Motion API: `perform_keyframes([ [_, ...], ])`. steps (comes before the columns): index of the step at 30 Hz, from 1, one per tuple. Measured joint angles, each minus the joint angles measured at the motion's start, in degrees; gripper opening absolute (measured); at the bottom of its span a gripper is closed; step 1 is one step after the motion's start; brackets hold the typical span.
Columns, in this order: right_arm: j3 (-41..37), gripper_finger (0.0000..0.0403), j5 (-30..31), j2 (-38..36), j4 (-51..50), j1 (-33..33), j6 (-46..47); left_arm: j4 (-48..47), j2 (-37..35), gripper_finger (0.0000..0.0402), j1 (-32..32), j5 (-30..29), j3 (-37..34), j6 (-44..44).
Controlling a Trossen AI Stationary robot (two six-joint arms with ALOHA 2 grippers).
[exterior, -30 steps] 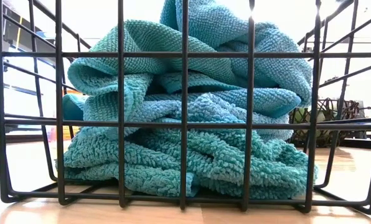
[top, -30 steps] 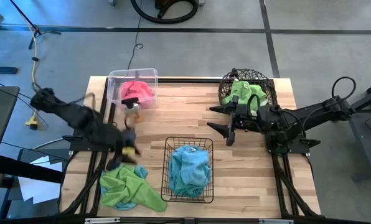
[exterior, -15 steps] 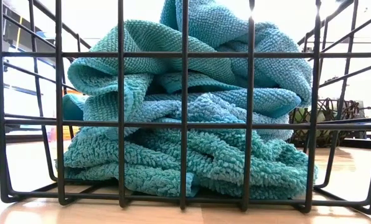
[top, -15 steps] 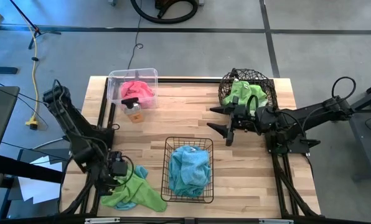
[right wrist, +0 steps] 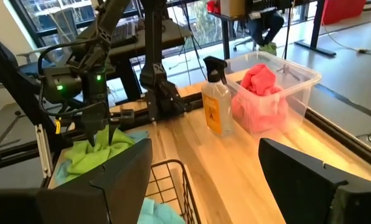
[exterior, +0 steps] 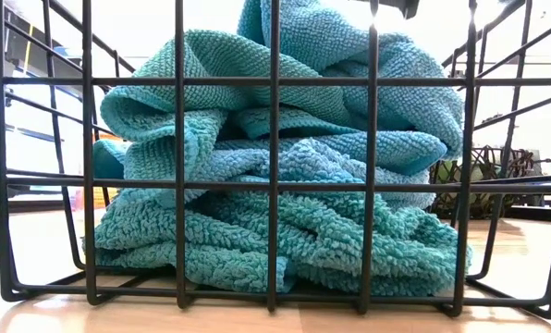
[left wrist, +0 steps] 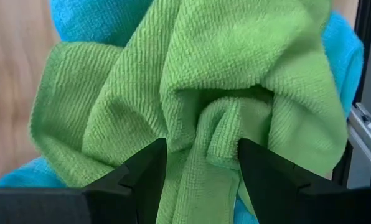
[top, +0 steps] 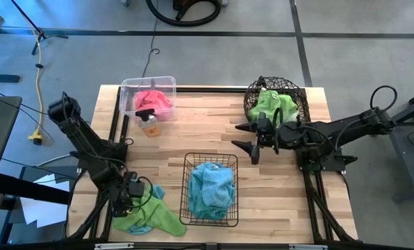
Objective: Sort microfiber towel by color & place in baskets
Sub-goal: Put the green towel into the top right basket
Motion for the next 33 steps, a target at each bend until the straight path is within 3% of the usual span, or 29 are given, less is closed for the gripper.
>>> perform_keyframes([
  [12, 0.0, 0.0291, -0.1, 0.0, -0.7, 0.0, 0.9, 6.3, 0.0, 0.0183, 0.0, -1.6, -4.4, 0.0],
  [16, 0.0, 0.0291, -0.1, 0.0, -0.7, 0.0, 0.9, 8.5, 0.0, 0.0136, 0.0, -4.2, -4.5, -1.2],
  [21, 0.0, 0.0291, -0.1, 0.0, -0.7, 0.0, 0.8, 11.6, -0.3, 0.0017, 0.0, -2.7, -4.5, -4.7],
  [26, 0.0, 0.0291, -0.1, 0.0, -0.7, 0.0, 0.8, 8.2, -3.9, 0.0004, 0.0, -1.0, -1.5, -7.5],
  [33, 0.0, 0.0291, -0.1, 0.0, -0.7, 0.0, 0.8, -2.3, -13.8, 0.0002, 0.0, 0.4, 9.6, -8.0],
])
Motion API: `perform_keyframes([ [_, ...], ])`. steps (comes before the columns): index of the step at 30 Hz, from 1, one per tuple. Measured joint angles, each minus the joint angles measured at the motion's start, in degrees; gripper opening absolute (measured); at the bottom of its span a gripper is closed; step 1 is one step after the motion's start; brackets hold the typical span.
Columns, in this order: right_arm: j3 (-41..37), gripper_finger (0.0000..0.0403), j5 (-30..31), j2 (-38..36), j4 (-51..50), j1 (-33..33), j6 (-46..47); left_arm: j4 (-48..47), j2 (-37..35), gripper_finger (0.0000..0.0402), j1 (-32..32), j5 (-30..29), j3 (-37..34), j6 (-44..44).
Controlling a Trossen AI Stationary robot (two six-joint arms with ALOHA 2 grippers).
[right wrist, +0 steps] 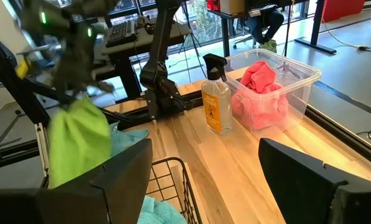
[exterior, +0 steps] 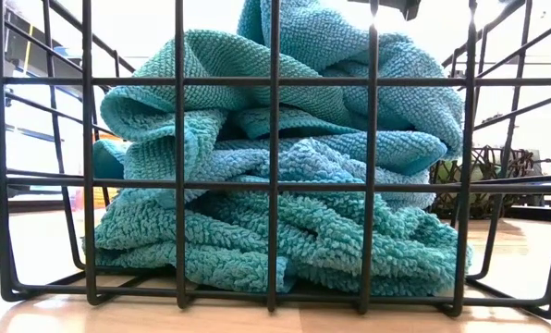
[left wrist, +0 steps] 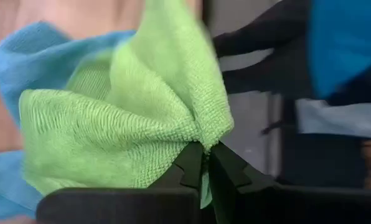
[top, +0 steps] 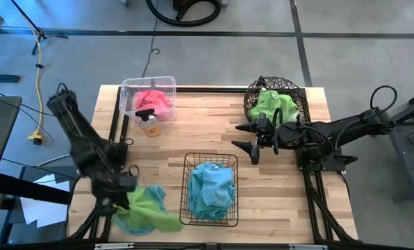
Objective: Sort microfiber towel by color & place in baskets
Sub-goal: Put the green towel into the top right basket
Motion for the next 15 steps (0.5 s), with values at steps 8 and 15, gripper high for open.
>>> perform_keyframes([
  [8, 0.0, 0.0291, 0.0, 0.0, 0.0, 0.0, 0.0, -5.3, -7.1, 0.0001, 2.3, -10.9, 15.9, 0.0],
  [15, 0.0, 0.0291, 0.0, 0.0, 7.5, 0.0, -1.2, -6.9, -8.6, 0.0, 8.7, -35.1, 26.0, 17.2],
])
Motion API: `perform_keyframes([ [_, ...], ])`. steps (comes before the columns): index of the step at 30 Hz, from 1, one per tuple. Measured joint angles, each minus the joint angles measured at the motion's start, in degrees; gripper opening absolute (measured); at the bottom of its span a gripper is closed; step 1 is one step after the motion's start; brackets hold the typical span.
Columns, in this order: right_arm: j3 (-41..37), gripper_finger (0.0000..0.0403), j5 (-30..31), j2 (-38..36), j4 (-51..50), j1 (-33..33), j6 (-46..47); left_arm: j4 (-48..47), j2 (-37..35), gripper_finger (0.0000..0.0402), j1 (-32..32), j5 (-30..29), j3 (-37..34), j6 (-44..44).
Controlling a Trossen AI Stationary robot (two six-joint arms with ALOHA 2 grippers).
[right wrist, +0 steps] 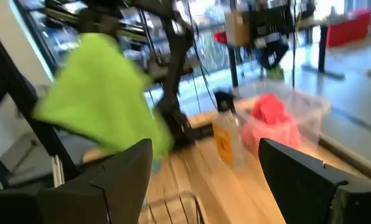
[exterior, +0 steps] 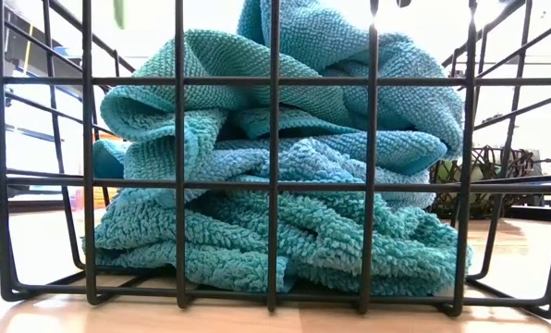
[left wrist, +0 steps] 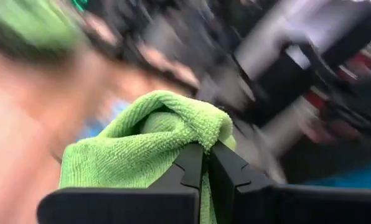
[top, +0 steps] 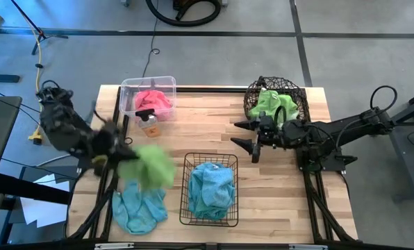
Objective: Sort microfiber towel by color & place in baskets
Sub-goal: Put the green towel into the top right basket
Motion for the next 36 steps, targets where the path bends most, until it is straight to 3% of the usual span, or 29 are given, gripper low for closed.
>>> perform_keyframes([
  [4, 0.0, 0.0291, -2.1, 0.0, 7.2, 0.0, -4.5, 3.6, -0.7, 0.0, 6.6, -11.3, 1.3, 13.9],
  [7, 0.0, 0.0291, -3.8, 0.0, 11.9, 0.0, -5.4, 8.7, -0.5, 0.0, 12.7, -11.8, 1.3, 25.2],
  [11, 0.0, 0.0291, -4.9, 0.0, 15.7, -0.5, -5.5, 16.4, 1.3, 0.0, 22.1, -2.4, 0.7, 35.4],
  [15, 0.0, 0.0291, -6.7, 0.0, 17.4, -1.5, -5.6, 27.7, 2.6, 0.0, 31.5, 9.8, -4.6, 40.4],
  [22, 0.0, 0.0291, -8.2, 0.0, 18.7, -2.0, -8.2, 50.8, 4.5, 0.0, 43.3, 27.3, -19.2, 38.6],
  [26, 0.0, 0.0291, -9.1, 0.0, 18.6, -2.0, -9.4, 58.9, 5.3, 0.0, 46.9, 33.0, -24.3, 38.3],
  [31, 0.0, 0.0291, -10.3, 0.0, 15.8, -2.0, -9.2, 59.4, 6.4, 0.0, 49.2, 38.3, -24.9, 36.3],
  [36, 0.0, 0.0291, -10.4, 0.0, 13.4, -2.0, -8.3, 59.6, 6.5, 0.0, 49.5, 38.9, -24.9, 36.3],
])
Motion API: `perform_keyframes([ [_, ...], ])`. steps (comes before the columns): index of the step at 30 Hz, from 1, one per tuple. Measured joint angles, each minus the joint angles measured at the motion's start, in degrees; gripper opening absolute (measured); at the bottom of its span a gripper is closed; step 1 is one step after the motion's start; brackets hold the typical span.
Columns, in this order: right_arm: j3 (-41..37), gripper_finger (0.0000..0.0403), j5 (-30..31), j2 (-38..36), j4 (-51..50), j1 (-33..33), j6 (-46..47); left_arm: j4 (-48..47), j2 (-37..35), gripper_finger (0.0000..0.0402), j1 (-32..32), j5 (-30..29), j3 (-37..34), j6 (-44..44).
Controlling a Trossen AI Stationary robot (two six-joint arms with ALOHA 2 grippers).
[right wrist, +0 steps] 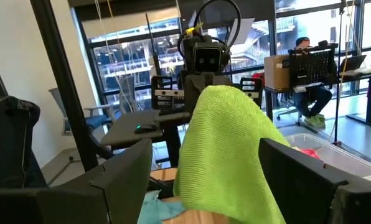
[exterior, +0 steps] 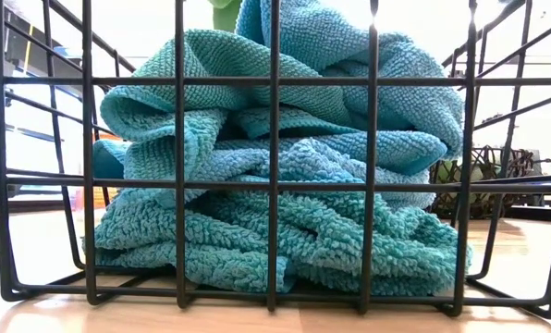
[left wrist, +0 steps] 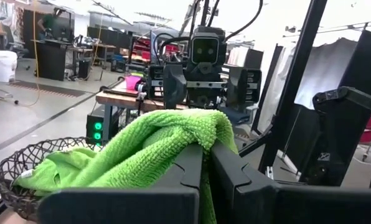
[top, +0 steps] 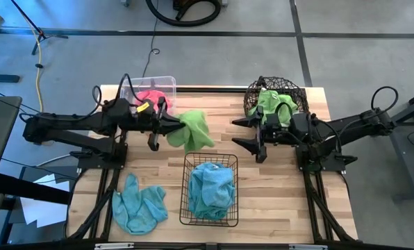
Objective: Sort microfiber towel by color & place in baskets
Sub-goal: Put the green towel into the top right basket
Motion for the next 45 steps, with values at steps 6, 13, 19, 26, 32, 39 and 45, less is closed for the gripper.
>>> perform_keyframes([
  [6, 0.3, 0.0291, 1.4, 0.9, 0.1, 0.0, 0.7, 0.9, 0.4, 0.0, 0.0, 0.0, 0.0, 0.0],
  [13, 11.0, 0.0291, 2.3, 9.9, -10.2, -1.3, -5.9, 6.1, 5.9, 0.0, 0.0, 1.1, 0.1, -0.3],
  [19, 21.6, 0.0291, 2.3, 17.0, -22.4, -3.7, -7.0, 10.1, 8.0, 0.0, 0.0, 1.3, 0.1, -0.4],
  [26, 27.4, 0.0291, -3.9, 23.2, -22.9, -5.9, -7.0, 10.3, 8.1, 0.0, 0.0, 2.9, 0.1, -0.4],
  [32, 28.4, 0.0291, -7.9, 26.1, -21.3, -6.3, -6.9, 10.1, 8.1, 0.0, 0.0, 3.0, 0.1, 0.7],
  [39, 28.4, 0.0252, -4.3, 26.3, -20.6, -6.3, -6.8, 10.2, 8.1, 0.0003, 0.3, 3.0, 0.1, 1.2],
  [45, 28.4, 0.0065, -4.7, 26.3, -20.9, -6.3, -6.8, 10.2, 8.1, 0.0019, 0.6, 3.0, 0.1, 2.6],
])
